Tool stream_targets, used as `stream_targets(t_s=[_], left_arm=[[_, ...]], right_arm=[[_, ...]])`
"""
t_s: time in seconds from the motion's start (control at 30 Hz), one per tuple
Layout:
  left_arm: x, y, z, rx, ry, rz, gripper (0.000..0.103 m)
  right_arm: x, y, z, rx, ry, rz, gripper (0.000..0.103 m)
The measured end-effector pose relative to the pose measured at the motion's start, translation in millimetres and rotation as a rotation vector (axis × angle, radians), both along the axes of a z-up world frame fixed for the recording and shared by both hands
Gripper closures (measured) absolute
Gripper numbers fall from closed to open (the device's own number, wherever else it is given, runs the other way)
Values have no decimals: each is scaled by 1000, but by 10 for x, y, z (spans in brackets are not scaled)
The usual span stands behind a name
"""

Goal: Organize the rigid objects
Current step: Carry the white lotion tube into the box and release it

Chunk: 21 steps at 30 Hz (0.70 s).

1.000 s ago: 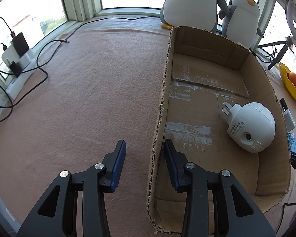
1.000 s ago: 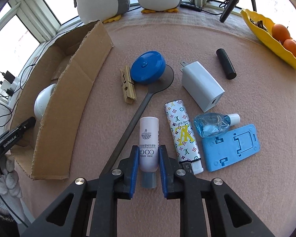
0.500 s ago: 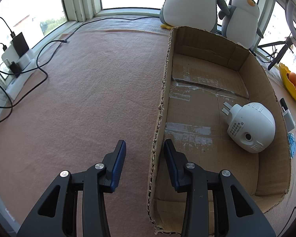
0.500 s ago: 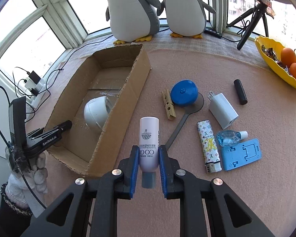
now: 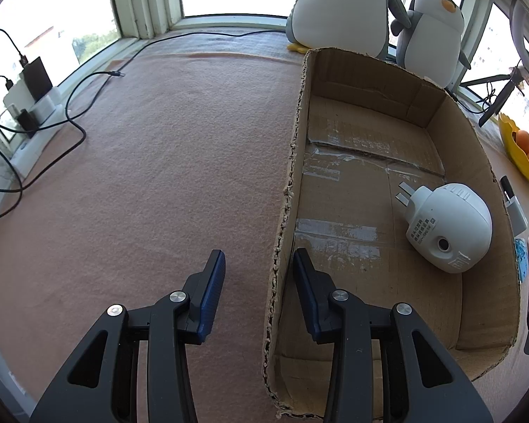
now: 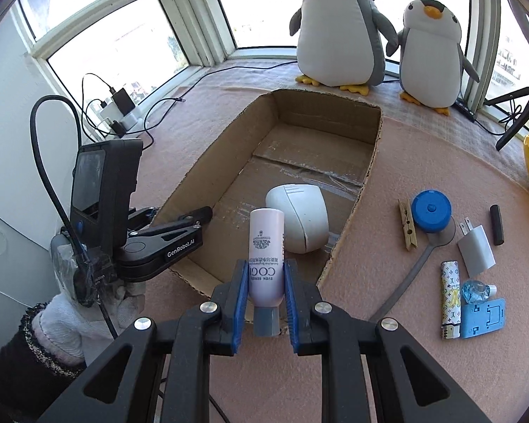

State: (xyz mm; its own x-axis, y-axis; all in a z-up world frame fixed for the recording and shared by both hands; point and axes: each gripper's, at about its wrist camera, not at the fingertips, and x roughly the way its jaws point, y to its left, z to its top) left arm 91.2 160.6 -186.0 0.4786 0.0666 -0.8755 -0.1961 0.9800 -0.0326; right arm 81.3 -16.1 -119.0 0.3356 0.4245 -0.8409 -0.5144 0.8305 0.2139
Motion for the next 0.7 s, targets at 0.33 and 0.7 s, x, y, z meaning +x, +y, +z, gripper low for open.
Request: stream_targets(t_s=[0.33,0.7], left_arm=[[8,-4,-2,-5,-3,3,66],[12,-7,-7,-2,-4,2,66]], right_arm=[[63,378,-149,-33,6,56,85],[112,408,-236,-41,11,52,85]])
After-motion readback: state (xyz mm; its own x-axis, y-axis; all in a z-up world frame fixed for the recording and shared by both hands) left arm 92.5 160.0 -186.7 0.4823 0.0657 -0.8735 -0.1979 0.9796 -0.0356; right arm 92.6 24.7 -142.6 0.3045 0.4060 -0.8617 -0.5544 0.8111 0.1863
